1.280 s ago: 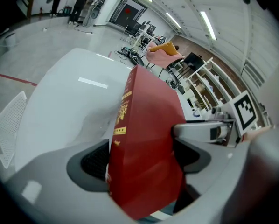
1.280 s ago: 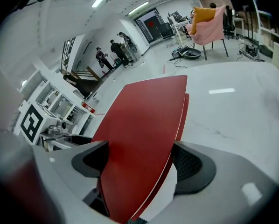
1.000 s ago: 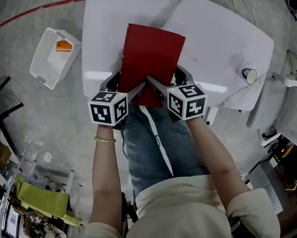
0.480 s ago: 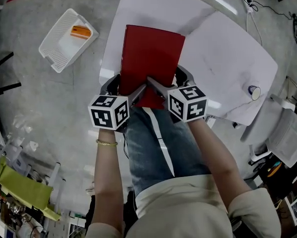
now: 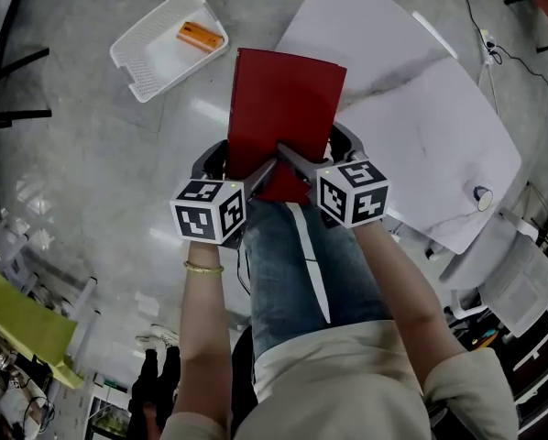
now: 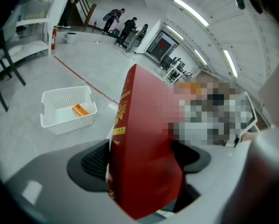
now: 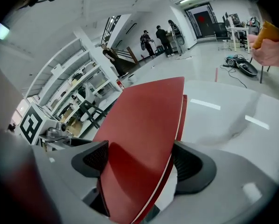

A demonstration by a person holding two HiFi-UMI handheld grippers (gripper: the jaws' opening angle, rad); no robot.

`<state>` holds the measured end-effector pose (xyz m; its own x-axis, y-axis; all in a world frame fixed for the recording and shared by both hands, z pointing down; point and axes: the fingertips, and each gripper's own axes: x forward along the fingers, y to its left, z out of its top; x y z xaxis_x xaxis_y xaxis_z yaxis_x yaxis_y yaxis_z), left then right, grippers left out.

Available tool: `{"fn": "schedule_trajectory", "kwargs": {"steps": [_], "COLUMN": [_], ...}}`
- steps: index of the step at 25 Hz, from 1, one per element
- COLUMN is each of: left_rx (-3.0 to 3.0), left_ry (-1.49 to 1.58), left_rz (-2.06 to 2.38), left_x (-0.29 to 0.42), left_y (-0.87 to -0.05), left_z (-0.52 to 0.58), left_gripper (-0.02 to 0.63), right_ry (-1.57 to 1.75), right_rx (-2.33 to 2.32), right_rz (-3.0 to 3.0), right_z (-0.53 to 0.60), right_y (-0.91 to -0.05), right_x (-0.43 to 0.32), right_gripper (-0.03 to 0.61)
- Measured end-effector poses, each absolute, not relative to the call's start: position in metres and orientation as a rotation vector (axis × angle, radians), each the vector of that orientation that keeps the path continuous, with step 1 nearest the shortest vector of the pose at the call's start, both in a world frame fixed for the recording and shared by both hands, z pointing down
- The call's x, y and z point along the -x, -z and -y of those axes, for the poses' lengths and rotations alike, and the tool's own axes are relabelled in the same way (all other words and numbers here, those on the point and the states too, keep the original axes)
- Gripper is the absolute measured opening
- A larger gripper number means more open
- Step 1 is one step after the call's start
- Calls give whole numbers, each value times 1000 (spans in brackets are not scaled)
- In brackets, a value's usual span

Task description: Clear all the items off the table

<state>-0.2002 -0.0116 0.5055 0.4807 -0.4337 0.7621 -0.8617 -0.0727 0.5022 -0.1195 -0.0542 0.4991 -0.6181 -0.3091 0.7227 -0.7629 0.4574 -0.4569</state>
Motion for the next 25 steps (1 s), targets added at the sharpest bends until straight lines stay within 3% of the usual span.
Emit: {"fn": "schedule_trajectory", "kwargs": {"steps": [25], "left_rx": [-1578], "left_ry": [-351], "left_rz": [1256], "left_x": [409], "left_y": [-517], "left_z": [-26], "left_gripper": [430], "right_ry": [-941], "right_rx": [-691], "right_rz": [2183], "right_z": [34], "right_y": [-506], "right_x": [340], "right_gripper": [431]}}
